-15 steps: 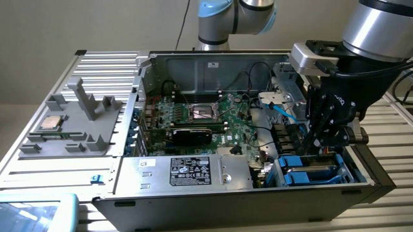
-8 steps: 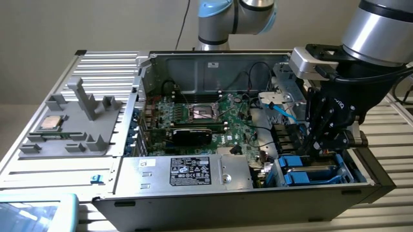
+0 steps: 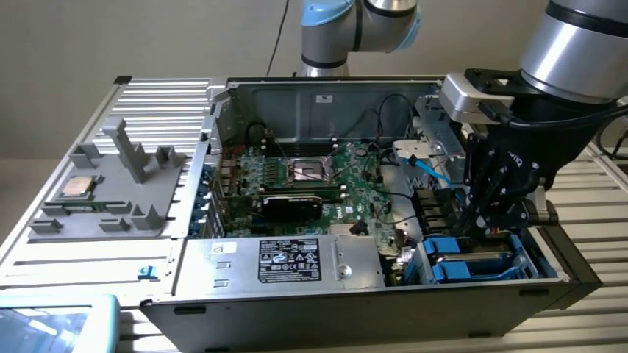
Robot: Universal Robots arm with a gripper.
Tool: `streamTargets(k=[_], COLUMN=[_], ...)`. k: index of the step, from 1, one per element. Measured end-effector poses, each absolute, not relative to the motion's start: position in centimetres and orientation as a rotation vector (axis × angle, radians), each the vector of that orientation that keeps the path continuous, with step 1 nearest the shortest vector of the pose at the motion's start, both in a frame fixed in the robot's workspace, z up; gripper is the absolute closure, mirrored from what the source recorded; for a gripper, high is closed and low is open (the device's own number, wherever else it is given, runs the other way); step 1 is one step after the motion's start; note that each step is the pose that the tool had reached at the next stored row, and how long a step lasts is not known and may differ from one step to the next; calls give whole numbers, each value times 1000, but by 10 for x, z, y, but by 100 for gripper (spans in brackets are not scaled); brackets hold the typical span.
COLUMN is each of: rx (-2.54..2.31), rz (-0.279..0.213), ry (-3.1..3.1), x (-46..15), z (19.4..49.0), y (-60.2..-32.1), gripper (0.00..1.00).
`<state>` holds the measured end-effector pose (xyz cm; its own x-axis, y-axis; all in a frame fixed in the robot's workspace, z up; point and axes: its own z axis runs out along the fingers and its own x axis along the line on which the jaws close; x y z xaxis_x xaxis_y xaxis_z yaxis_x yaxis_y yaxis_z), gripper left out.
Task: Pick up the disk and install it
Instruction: 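Insert the second disk wire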
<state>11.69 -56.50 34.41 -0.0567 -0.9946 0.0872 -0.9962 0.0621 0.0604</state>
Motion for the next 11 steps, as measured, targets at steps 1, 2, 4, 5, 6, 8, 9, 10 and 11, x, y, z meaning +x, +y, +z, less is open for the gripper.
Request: streamTargets(k=[1,2,4,5,6,8,9,10,11], rx=[2083,2084,2084,2084,2084,2084,2084,2084,2084], rz=[21,20,20,20,20,20,19,20,19], ry=[-2211,-2212,-2212,-2212,-2212,-2212,-2212,-2212,-2212], x=[117,117,117,117,117,117,117,117,117], z=[344,344,344,344,344,344,344,344,343], y=[-565,-565,-566,-566,-566,-567,-568,-568,-568], gripper=[84,84,84,84,84,84,84,84,84])
